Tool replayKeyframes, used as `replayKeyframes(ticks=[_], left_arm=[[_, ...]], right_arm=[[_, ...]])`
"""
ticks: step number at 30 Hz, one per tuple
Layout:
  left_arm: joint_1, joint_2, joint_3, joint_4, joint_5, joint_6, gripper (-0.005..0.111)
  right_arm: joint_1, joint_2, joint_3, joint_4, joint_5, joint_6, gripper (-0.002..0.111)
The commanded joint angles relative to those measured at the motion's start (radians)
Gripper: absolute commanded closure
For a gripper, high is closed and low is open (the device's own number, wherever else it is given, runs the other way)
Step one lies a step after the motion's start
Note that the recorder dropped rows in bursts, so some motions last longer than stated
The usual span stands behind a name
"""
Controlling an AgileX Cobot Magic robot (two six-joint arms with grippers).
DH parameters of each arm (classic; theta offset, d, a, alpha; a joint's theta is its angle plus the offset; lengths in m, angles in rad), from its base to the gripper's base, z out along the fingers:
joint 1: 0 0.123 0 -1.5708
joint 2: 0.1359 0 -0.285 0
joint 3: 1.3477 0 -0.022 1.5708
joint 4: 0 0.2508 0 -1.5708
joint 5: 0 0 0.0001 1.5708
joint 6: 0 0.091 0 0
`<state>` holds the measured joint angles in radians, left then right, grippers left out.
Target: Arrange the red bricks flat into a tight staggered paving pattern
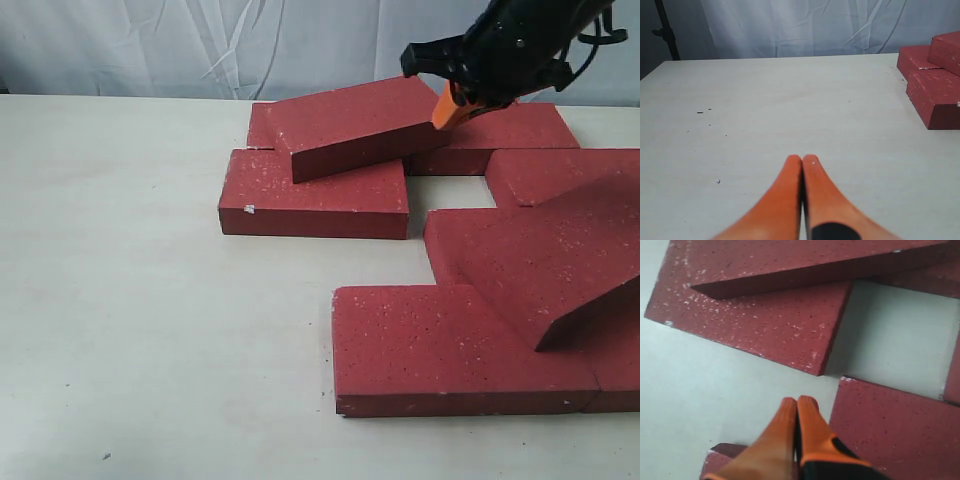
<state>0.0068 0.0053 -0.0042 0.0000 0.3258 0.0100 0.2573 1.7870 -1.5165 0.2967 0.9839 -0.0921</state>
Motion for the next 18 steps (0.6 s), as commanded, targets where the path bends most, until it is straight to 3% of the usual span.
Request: replayKeyframes(ticks=[1,18], left_arm=[[-0.009,-0.005,0.004,0.0,-0.013,0.001,0.107],[-0.009,-0.005,0.004,0.0,-0.013,0.001,0.107]], right_arm=[[-0.048,-0.008,-0.004,0.004,0.011,-0.013,0.109],[-0.059,-0.008,-0.004,-0.003,0.008,-0.03,0.109]])
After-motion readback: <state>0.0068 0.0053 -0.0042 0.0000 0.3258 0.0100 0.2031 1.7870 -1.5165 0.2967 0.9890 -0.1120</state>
